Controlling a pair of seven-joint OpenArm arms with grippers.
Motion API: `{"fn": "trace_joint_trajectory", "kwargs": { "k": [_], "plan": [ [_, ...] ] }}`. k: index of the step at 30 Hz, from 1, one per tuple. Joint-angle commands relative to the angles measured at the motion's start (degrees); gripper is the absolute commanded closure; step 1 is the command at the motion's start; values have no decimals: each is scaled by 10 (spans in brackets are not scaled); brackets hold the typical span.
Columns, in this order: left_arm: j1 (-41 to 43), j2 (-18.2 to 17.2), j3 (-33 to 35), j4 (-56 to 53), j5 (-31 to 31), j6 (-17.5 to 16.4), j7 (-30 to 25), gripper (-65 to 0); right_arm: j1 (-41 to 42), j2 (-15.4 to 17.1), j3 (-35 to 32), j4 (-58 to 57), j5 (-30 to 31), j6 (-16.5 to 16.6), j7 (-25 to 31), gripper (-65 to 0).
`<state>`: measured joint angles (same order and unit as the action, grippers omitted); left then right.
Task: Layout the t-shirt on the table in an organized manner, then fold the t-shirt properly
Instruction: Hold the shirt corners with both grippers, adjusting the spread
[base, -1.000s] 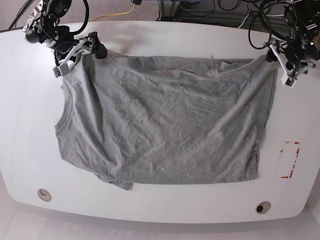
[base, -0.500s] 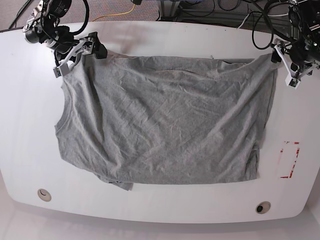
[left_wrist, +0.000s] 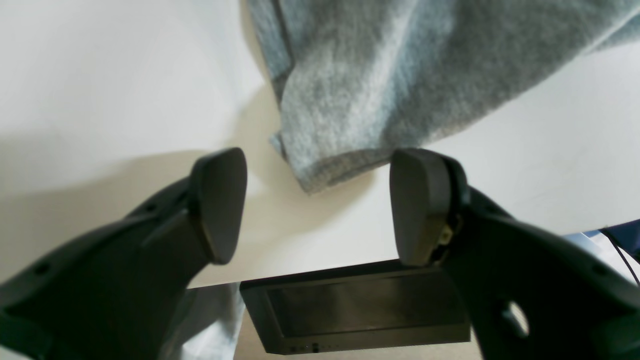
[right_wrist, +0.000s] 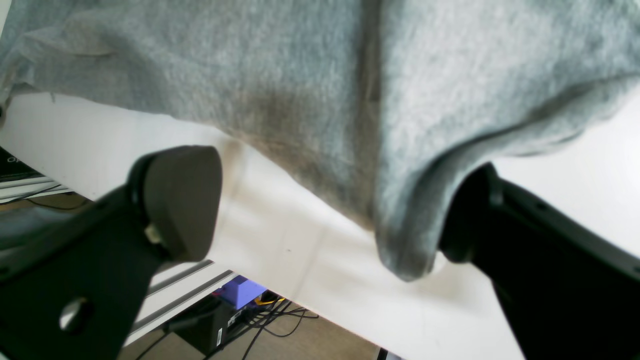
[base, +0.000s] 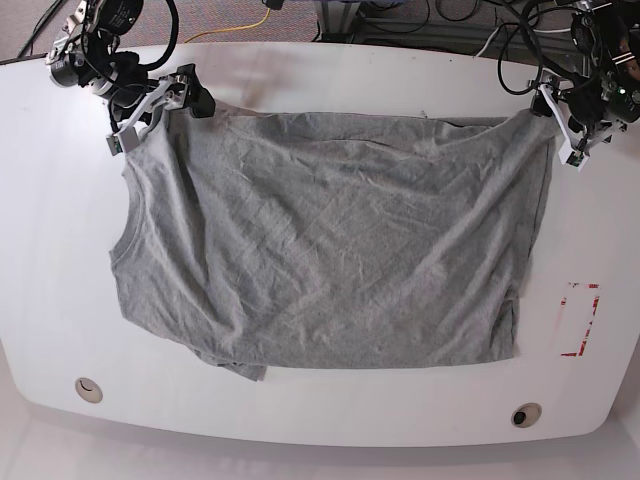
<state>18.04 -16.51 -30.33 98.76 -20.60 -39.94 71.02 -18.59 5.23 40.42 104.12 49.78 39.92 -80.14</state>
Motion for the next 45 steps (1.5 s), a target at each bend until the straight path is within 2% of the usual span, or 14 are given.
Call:
{"fn": "trace_joint_trajectory", "kwargs": {
  "k": [1, 13, 19, 29, 32, 35, 38, 42, 45],
  "plan": [
    [-2, -8, -3, 0, -3, -1, -7, -422, 3, 6, 3, 8, 12, 1, 8, -620],
    [-3, -7, -2, -21, -3, -1, -21, -419, 3, 6, 3, 8, 12, 1, 8, -614],
    [-4, -6, 14, -23, -3, -1, -38, -376, 10, 11, 3, 8, 12, 1, 8, -614],
    [-4, -5, 36, -23, -3, -1, -57, -368, 15, 13, 3, 8, 12, 1, 8, -606],
    [-6, -5, 36, -23, -3, -1, -58, -307, 15, 13, 3, 7, 11, 1, 9, -552],
    [-12, -5, 37, -24, -2, -1, -58, -217, 15, 13, 3, 6, 11, 1, 17, -487],
    [-16, -5, 37, -32, -2, -1, -57, -160, 15, 14, 3, -10, 10, 1, 22, -453],
    [-20, -6, 37, -36, -2, -1, -57, -146, 19, 25, 3, -45, 8, 1, 24, -439],
    [-20, -6, 37, -34, -2, -1, -57, -144, 29, 32, 4, -70, -1, 1, 25, -360]
  ]
}}
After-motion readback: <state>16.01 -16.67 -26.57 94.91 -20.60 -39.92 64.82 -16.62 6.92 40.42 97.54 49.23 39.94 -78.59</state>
